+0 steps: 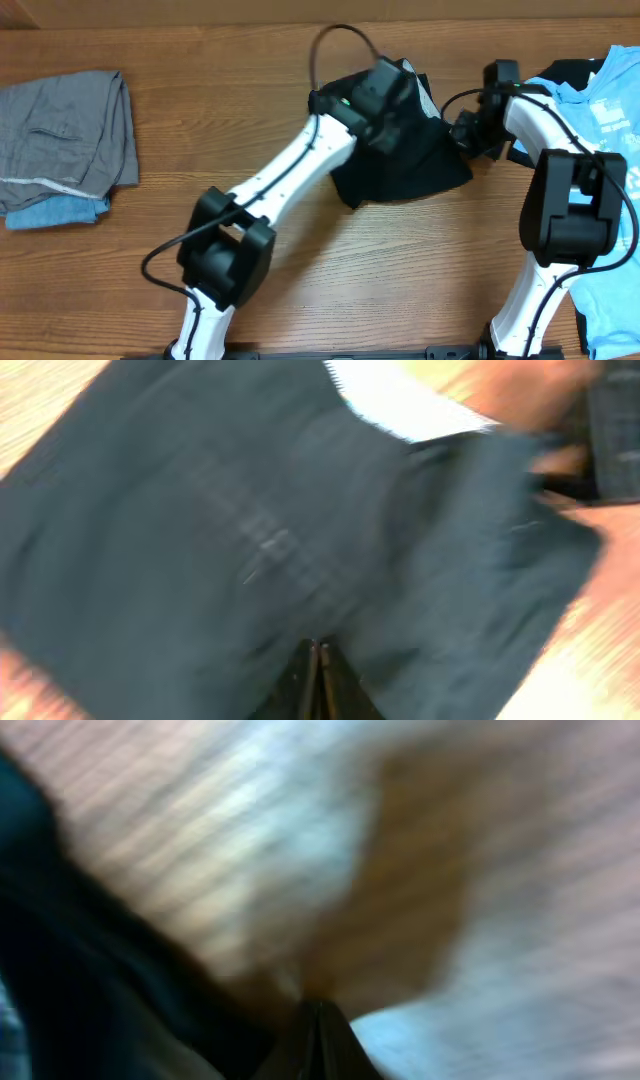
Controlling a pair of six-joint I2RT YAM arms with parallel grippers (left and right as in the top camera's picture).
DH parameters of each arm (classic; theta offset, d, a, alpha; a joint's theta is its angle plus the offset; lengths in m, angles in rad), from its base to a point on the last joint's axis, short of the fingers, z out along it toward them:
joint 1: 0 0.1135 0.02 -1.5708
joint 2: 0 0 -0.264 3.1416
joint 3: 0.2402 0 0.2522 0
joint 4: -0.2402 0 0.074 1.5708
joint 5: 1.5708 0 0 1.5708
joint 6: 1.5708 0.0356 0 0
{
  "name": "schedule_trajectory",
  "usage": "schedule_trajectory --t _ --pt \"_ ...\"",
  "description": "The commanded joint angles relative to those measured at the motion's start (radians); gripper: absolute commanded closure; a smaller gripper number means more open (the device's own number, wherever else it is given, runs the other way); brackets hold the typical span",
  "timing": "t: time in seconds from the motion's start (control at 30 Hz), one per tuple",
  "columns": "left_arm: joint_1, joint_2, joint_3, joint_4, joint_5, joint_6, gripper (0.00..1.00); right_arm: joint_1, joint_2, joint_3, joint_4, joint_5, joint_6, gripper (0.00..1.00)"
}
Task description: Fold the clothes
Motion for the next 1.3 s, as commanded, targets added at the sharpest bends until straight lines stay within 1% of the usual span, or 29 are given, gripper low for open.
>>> schedule_trajectory --t 0.0,0.03,0.07,0.1,0.13,0.17,0.2,0.27,0.3,0.33,0.37,0.5,0.57,0.63,0.67,0.7,0.77,0.8,0.83,0.87,0.9,1.0,1.07,1.1,1.17,1.23,1.27 --pt "0.166 -0.096 0.048 -0.111 -0.098 -0.209 0.76 -0.086 -0.097 0.032 -0.027 -0.054 -0.032 0.96" --pt "0.212 -0.097 0.048 -0.150 -0.081 -0.229 0.66 -0.104 -0.126 0.032 -0.023 -0.159 -0.098 0.95" --pt "0.259 -0.097 0.048 -0.181 -0.052 -0.230 0.44 -0.116 -0.148 0.032 -0.016 -0.269 -0.187 0.86" --pt "0.301 -0.097 0.045 -0.207 -0.024 -0.230 0.27 -0.122 -0.163 0.034 -0.016 -0.338 -0.250 0.75" --pt "0.353 -0.097 0.045 -0.239 0.012 -0.230 0.19 -0.122 -0.170 0.043 -0.021 -0.357 -0.295 0.69" --pt "0.393 -0.097 0.045 -0.256 0.041 -0.230 0.08 -0.121 -0.170 0.052 -0.024 -0.358 -0.323 0.64" --pt "0.420 -0.097 0.044 -0.264 0.061 -0.231 0.00 -0.116 -0.169 0.057 -0.019 -0.358 -0.335 0.61" --pt "0.465 -0.097 0.041 -0.284 0.104 -0.231 0.00 -0.114 -0.170 0.076 0.007 -0.398 -0.321 0.59" --pt "0.486 -0.097 0.041 -0.284 0.103 -0.230 0.00 -0.114 -0.171 0.088 0.021 -0.449 -0.312 0.58" --pt "0.508 -0.097 0.041 -0.282 0.103 -0.230 0.00 -0.115 -0.173 0.109 0.043 -0.546 -0.312 0.54" --pt "0.522 -0.097 0.041 -0.282 0.103 -0.230 0.00 -0.115 -0.173 0.123 0.060 -0.577 -0.332 0.54" --pt "0.557 -0.097 0.041 -0.283 0.101 -0.230 0.00 -0.066 -0.168 0.126 0.092 -0.548 -0.393 0.54" --pt "0.559 -0.097 0.041 -0.282 0.101 -0.230 0.00 -0.019 -0.161 0.119 0.080 -0.478 -0.450 0.54" --pt "0.559 -0.097 0.041 -0.282 0.101 -0.230 0.00 0.035 -0.141 0.111 0.057 -0.359 -0.491 0.54" --pt "0.559 -0.097 0.041 -0.282 0.101 -0.230 0.00 0.051 -0.133 0.106 0.043 -0.344 -0.508 0.54" --pt "0.559 -0.097 0.041 -0.283 0.101 -0.230 0.00 0.068 -0.121 0.105 0.022 -0.333 -0.531 0.55" --pt "0.558 -0.097 0.041 -0.282 0.101 -0.230 0.00 0.093 -0.105 0.105 -0.024 -0.246 -0.537 0.78" --pt "0.558 -0.097 0.041 -0.282 0.101 -0.230 0.00 0.093 -0.104 0.105 -0.037 -0.203 -0.524 0.81" --pt "0.558 -0.097 0.041 -0.282 0.101 -0.230 0.00 0.093 -0.105 0.105 -0.040 -0.166 -0.492 0.81" --pt "0.557 -0.097 0.041 -0.282 0.101 -0.230 0.00 0.088 -0.108 0.105 -0.045 -0.130 -0.454 0.80" --pt "0.558 -0.097 0.041 -0.283 0.101 -0.230 0.00 0.079 -0.108 0.105 -0.061 -0.126 -0.444 0.80" --pt "0.558 -0.097 0.041 -0.282 0.101 -0.230 0.00 0.069 -0.105 0.105 -0.101 -0.128 -0.452 0.78" --pt "0.557 -0.097 0.041 -0.282 0.101 -0.230 0.00 0.069 -0.105 0.105 -0.094 -0.128 -0.460 0.77" --pt "0.558 -0.097 0.041 -0.282 0.101 -0.230 0.00 0.069 -0.106 0.105 -0.085 -0.128 -0.459 0.75" --pt "0.558 -0.097 0.041 -0.282 0.101 -0.230 0.00 0.065 -0.106 0.105 -0.076 -0.128 -0.387 0.73" --pt "0.558 -0.097 0.041 -0.282 0.101 -0.230 0.00 0.049 -0.106 0.105 -0.081 -0.128 -0.298 0.64" --pt "0.558 -0.097 0.041 -0.282 0.101 -0.230 0.00 0.046 -0.105 0.105 -0.083 -0.128 -0.276 0.60"
